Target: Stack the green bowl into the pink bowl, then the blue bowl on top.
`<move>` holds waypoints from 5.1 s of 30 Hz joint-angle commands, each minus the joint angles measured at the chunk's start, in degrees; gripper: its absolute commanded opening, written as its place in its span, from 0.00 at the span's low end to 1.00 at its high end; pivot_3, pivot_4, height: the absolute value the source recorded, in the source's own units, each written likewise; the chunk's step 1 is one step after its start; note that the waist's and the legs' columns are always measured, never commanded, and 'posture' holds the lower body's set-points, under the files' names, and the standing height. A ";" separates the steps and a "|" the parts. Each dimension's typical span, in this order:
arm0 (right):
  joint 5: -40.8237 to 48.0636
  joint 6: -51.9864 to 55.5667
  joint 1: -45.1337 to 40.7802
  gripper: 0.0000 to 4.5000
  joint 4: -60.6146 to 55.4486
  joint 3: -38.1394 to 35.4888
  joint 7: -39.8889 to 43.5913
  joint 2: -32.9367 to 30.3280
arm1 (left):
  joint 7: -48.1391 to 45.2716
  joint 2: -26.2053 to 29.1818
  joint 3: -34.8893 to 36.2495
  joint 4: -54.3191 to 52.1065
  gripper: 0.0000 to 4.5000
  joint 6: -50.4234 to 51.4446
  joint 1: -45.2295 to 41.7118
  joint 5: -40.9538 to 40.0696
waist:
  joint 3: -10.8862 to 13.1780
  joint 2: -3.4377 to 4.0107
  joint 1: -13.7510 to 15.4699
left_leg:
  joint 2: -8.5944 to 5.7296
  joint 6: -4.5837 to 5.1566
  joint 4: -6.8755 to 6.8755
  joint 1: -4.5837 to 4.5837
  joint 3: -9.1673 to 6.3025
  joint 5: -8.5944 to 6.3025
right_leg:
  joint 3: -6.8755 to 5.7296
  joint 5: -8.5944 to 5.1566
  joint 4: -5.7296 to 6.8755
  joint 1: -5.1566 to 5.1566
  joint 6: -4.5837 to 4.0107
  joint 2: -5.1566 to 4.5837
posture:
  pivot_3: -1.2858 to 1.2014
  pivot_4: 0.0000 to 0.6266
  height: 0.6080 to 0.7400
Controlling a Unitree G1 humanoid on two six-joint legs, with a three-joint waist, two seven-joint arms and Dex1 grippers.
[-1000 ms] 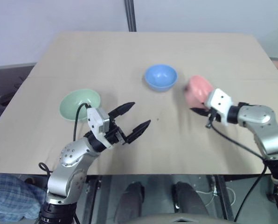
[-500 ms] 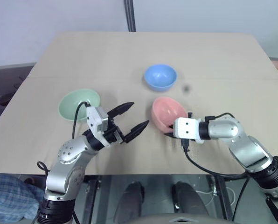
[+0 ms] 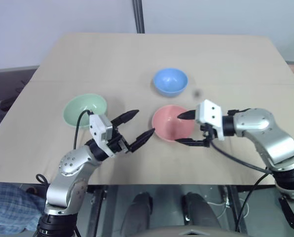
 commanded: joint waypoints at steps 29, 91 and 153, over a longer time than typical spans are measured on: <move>22.30 -1.04 -4.31 0.87 2.59 -17.84 -4.54 -1.58 | -3.46 14.58 12.41 18.79 1.00 -5.03 -2.06 10.54 | 0.07 0.05 -0.18 | 0.02 0.00 -0.30 -0.02 0.08 0.00 | 0.04 0.00 -0.07 -0.16 -0.01 -0.01 | 0.52 0.24 1.00; 17.99 -5.76 -2.63 0.88 4.40 -14.97 -3.40 -5.79 | -24.01 9.30 -12.67 14.89 0.01 -9.62 -31.77 13.32 | 0.16 0.03 -0.16 | -0.02 -0.01 -0.30 -0.12 0.12 0.01 | 0.05 0.00 -0.04 -0.23 0.00 -0.01 | 0.52 0.24 1.00; 3.19 1.93 -2.68 0.88 11.51 -14.67 -18.53 -9.87 | -8.98 -6.56 -18.90 96.01 0.68 -45.95 -72.34 46.26 | 0.19 0.02 -0.32 | -0.17 -0.01 0.33 -1.18 -0.04 0.02 | -0.09 0.02 0.29 -1.12 0.03 -0.04 | 0.52 0.24 1.00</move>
